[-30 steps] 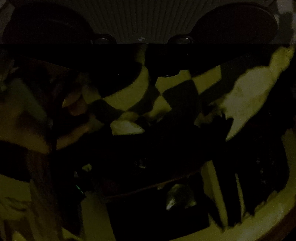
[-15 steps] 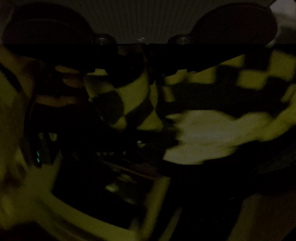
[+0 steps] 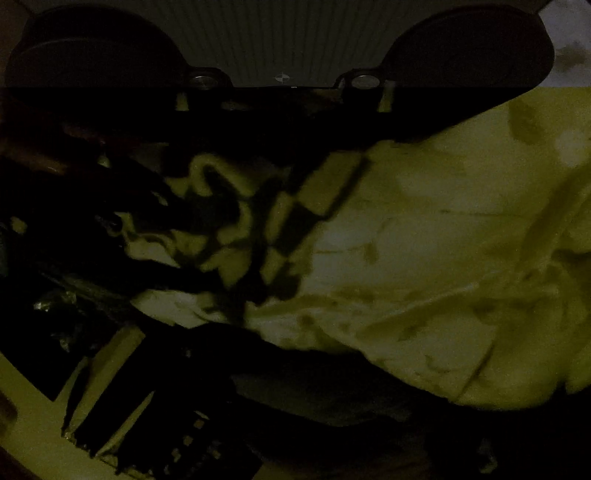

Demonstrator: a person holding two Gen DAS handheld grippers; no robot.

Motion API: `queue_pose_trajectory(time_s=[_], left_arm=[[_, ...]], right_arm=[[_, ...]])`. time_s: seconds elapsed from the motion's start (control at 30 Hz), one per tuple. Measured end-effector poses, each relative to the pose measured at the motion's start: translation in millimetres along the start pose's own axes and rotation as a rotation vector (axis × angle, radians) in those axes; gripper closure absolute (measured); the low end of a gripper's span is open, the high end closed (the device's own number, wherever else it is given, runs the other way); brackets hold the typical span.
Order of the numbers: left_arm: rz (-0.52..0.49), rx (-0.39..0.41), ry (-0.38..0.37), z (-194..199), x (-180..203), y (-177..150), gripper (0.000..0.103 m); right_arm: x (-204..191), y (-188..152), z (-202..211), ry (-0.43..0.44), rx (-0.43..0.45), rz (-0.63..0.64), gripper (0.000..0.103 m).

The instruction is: Fold large clothes

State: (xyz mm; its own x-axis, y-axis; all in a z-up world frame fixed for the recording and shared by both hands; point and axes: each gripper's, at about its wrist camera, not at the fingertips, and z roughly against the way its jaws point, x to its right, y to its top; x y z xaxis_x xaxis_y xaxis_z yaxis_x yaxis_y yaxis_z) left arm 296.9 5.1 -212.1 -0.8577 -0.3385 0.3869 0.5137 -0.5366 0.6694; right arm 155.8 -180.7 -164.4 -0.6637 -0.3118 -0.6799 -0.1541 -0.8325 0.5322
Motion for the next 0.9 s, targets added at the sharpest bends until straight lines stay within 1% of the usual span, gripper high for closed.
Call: queue_pose_trajectory(time_s=[0.03,0.07,0.1,0.13,0.17,0.2,0.23,0.27,0.33,0.43,0.5,0.6,0.63,0.67,0.73,0.8,0.87,0.9], left_arm=[[-0.014,0.024,0.033,3,-2,1,0.0],[-0.04,0.057,0.072,6,-3,3,0.0],[-0.064,0.074,0.105,8,-4,6,0.0],[-0.082,0.083,0.133,8,-6,10,0.0],[-0.093,0.083,0.141,8,-10,14,0.0],[-0.098,0.077,0.145,7,-13,16,0.0],[-0.106,0.063,0.165,5,-16,19,0.0],[-0.121,0.051,0.187,5,-16,19,0.0],[-0.158,0.043,0.217,6,-18,20,0.0],[-0.207,0.045,0.248,15,-20,18,0.0],[-0.237,0.042,0.301,20,-23,17,0.0],[-0.225,0.05,0.359,35,-37,25,0.0],[-0.213,0.056,0.374,41,-43,29,0.0],[-0.204,0.064,0.4,47,-49,34,0.0],[-0.2,0.086,0.477,55,-56,44,0.0],[-0.228,0.119,0.558,64,-61,53,0.0],[-0.254,0.143,0.601,70,-59,58,0.0],[-0.267,0.155,0.61,72,-58,61,0.0]], right_arm=[[4,-2,8,0.029,0.018,-0.023,0.03],[8,-2,20,0.045,0.045,-0.045,0.027],[11,-2,32,0.053,0.073,-0.055,0.022],[13,-1,46,0.057,0.11,-0.059,0.018],[15,1,63,0.047,0.153,-0.058,0.012],[14,7,72,0.031,0.179,-0.053,0.012],[17,7,82,0.015,0.184,-0.042,0.012],[20,7,90,0.0,0.178,-0.03,0.014],[22,4,100,-0.017,0.164,-0.012,0.014],[17,-10,103,-0.046,0.106,0.068,0.016],[6,-25,95,-0.13,0.06,0.174,0.016],[-17,-50,74,-0.314,-0.016,0.373,0.016],[-20,-57,69,-0.352,-0.022,0.421,0.015],[-19,-63,69,-0.361,-0.019,0.441,0.013],[-18,-65,68,-0.362,-0.025,0.43,0.011],[-13,-64,68,-0.365,-0.042,0.392,0.011],[-8,-64,69,-0.353,-0.045,0.356,0.011],[-5,-64,69,-0.348,-0.046,0.341,0.011]])
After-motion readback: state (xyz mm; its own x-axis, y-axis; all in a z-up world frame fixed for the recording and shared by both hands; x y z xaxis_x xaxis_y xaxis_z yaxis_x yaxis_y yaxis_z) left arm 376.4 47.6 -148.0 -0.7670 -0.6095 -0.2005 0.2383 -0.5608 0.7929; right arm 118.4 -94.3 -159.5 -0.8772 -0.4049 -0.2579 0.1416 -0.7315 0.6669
